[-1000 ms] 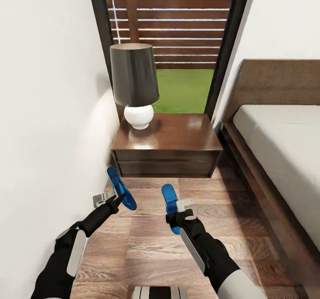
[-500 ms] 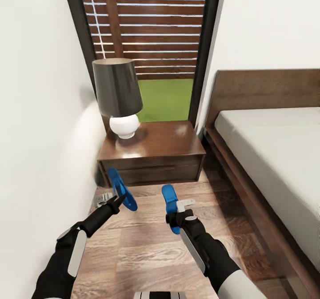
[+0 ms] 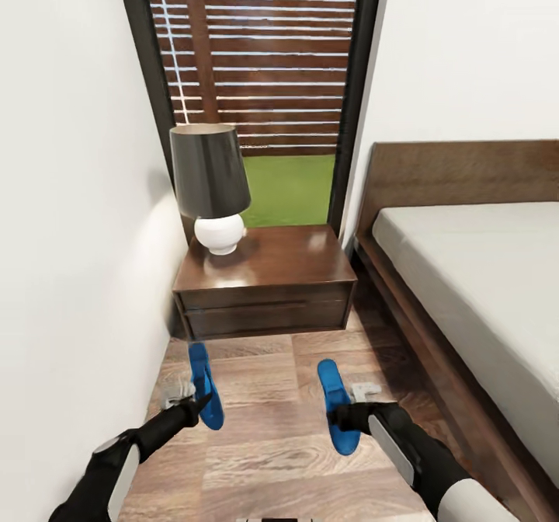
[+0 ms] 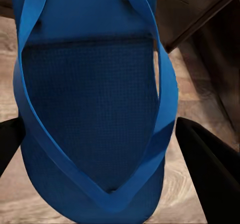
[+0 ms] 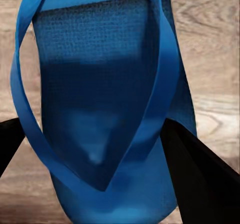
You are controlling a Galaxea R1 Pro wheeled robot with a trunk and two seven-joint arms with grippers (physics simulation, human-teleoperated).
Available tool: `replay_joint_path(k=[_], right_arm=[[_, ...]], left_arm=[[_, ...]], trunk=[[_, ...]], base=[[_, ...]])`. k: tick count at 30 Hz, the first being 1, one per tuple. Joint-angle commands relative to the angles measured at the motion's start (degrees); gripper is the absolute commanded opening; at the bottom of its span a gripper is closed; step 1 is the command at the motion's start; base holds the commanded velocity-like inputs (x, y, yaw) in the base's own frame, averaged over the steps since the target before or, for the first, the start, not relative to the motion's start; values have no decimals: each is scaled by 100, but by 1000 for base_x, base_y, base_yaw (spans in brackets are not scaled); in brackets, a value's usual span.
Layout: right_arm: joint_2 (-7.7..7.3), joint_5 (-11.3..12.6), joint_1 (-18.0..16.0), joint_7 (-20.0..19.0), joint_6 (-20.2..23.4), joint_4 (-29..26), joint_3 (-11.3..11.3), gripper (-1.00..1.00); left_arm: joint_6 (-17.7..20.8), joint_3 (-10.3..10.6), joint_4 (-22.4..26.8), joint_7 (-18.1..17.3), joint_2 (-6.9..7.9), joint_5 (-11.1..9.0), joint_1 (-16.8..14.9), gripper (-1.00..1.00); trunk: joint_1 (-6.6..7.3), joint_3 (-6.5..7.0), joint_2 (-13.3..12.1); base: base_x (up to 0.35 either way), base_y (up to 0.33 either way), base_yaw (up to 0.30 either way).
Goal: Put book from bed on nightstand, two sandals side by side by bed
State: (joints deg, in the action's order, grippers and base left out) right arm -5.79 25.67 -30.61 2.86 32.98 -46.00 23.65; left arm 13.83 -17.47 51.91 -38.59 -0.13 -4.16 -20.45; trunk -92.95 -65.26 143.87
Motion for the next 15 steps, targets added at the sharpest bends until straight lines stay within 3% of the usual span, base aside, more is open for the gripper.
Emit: replay_joint_path(k=[1, 3, 5, 8, 12, 15], right_arm=[[-168, 101, -5, -142, 16, 92, 29, -100], [-508, 103, -5, -627, 16, 339, 32, -100], [-746, 100, -2, -1199, 16, 561, 29, -100], [-840, 100, -3, -1614, 16, 776, 27, -100], [-875, 104, -4, -1802, 16, 966, 26, -100], [-879, 98, -4, -2330, 13, 1127, 26, -100]], left_arm=[[-75, -14, -196, -24, 10, 25, -4, -100], [-386, -26, -635, -25, 45, 157, -3, -100], [-711, -24, -987, -20, 126, 237, -3, -100], [-850, -20, -1246, -18, 172, 315, -3, -100], [-898, -19, -1391, -12, 186, 506, -2, -100], [-907, -19, -1415, -8, 194, 618, -2, -100]], trunk=[[4, 19, 1], [9, 63, -2], [14, 107, -5], [22, 174, -9], [32, 262, -14], [40, 329, -18]], base=[[0, 0, 0], [0, 0, 0], [0, 0, 0], [0, 0, 0], [0, 0, 0], [0, 0, 0]])
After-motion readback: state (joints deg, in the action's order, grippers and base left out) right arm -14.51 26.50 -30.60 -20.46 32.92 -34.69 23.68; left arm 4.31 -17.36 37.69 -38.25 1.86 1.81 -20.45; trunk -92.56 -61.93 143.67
